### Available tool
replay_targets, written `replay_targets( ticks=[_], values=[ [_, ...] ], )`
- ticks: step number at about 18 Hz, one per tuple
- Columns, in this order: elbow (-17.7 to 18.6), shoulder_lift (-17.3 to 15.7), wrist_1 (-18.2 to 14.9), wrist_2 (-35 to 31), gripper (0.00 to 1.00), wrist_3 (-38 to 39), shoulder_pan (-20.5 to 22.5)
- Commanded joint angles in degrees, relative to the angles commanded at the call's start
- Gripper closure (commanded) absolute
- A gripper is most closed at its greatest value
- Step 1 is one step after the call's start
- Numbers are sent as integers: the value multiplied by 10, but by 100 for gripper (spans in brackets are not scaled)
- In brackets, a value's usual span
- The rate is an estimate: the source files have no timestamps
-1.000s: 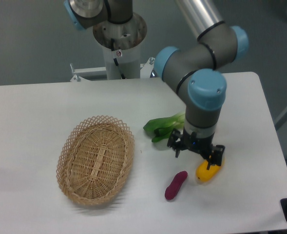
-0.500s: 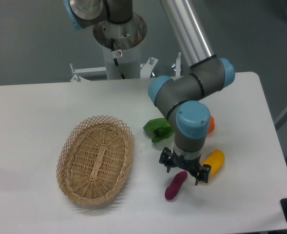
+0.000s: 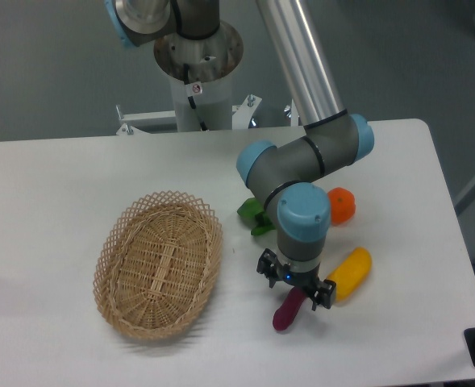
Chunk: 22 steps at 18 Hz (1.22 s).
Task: Pick up the sweet potato from the table
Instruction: 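Close the gripper around the purple sweet potato, then lift the held sweet potato up off the table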
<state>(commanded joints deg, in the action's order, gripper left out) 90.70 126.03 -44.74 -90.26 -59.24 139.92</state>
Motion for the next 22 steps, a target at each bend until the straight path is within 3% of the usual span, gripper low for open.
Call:
replay_targets(
  ticks=[1, 2, 5, 7, 13, 17, 22],
  values=[
    [0, 3, 8, -10, 2, 0, -2],
    [0, 5, 12, -17, 14, -1, -4],
    [-2, 5, 16, -17, 68, -7, -4],
    [-3, 4, 16, -18, 80, -7, -4],
    [-26, -1, 13, -17, 82, -27, -4],
    [-52, -23, -1, -13, 82, -37, -3],
    [-58, -77, -60, -10, 81, -70, 9]
  ],
)
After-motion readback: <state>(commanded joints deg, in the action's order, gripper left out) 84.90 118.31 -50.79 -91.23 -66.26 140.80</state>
